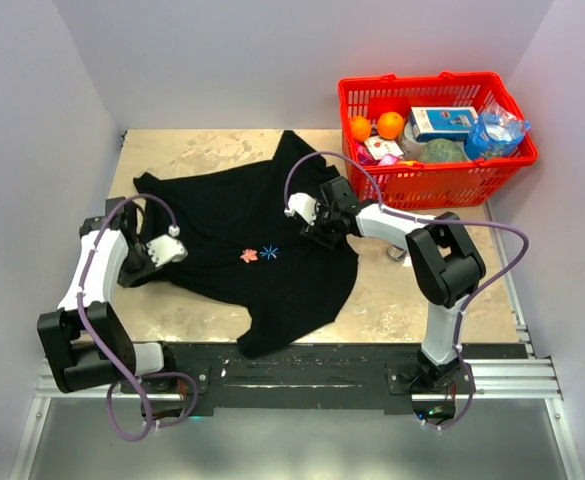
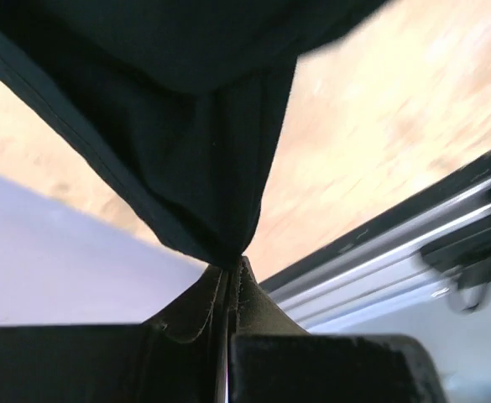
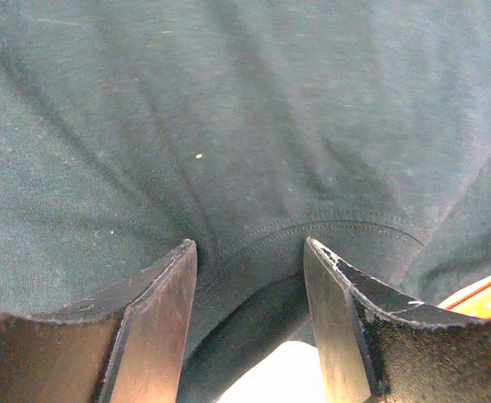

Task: Remove the brooch from the garment

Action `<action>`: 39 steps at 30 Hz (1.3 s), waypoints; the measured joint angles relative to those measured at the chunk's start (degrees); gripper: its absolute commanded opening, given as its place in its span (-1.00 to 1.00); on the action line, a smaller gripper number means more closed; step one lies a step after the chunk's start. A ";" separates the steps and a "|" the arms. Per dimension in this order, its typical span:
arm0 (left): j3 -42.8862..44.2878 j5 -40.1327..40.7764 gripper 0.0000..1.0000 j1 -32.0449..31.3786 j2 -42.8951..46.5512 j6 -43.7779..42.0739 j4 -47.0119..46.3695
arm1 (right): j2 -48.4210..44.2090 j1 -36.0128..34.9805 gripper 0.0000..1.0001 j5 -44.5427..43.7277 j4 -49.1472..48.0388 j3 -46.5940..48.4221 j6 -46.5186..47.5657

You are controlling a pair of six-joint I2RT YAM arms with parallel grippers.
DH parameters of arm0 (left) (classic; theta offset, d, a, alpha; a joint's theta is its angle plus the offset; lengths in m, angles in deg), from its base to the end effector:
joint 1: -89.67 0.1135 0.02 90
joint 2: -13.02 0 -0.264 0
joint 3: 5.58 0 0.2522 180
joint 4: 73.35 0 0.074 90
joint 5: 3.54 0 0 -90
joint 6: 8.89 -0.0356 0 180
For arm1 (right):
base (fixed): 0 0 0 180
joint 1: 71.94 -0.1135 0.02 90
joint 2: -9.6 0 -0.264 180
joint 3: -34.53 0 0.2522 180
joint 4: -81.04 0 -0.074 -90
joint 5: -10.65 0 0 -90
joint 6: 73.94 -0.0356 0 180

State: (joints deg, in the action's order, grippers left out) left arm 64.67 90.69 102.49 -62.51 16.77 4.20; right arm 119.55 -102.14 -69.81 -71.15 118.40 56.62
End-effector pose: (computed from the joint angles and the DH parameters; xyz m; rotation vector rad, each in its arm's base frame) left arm 0.2128 0.0511 0.2373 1.3333 2.7795 0.2094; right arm 0.3435 0.2068 0.1626 -1.5010 1.9963 0.1340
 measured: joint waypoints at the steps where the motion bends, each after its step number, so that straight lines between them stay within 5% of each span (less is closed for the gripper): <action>1: -1.44 2.38 -1.00 -0.02 0.74 -2.19 -0.90 | 0.20 0.00 0.14 0.02 -0.28 0.17 0.00; 3: -4.24 6.88 -1.00 -0.02 2.05 -7.17 -2.89 | 0.42 0.00 0.14 0.00 -0.66 0.42 -0.02; 4: -5.29 8.74 -0.50 0.00 2.78 -9.49 -4.17 | 0.46 0.00 0.14 0.02 -0.76 0.42 -0.02; 6: -5.64 11.04 -0.05 0.02 4.13 -13.27 -5.81 | 0.46 0.00 0.14 0.00 -0.76 0.44 -0.04; 10: -1.20 11.28 0.07 1.49 4.74 -15.91 -3.89 | 0.79 0.00 0.13 -0.04 -0.76 0.90 -0.13; 15: 11.50 6.73 -0.07 5.81 -1.97 -12.02 2.60 | 1.16 0.35 0.13 -0.07 0.42 2.32 -1.27; 20: 25.33 -5.55 -0.37 6.54 -15.50 3.85 2.40 | 1.18 2.03 0.25 4.72 3.89 7.69 -3.74; 25: 24.22 -15.32 -0.64 3.91 -25.59 20.31 -4.50 | 1.14 2.69 0.33 9.07 2.01 14.10 -7.98; 30: 24.11 -19.32 -0.73 2.40 -33.99 32.50 -13.64 | 4.37 2.19 0.35 6.56 -9.60 17.29 -15.04; 39: 28.48 -17.33 -0.74 2.43 -41.62 40.35 -20.65 | 24.26 2.27 0.43 -4.37 -21.33 29.75 -22.21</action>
State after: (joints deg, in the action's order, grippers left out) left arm 93.15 73.35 104.92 -104.12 57.12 -16.46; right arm 143.81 -99.86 -74.18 -92.49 148.15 34.41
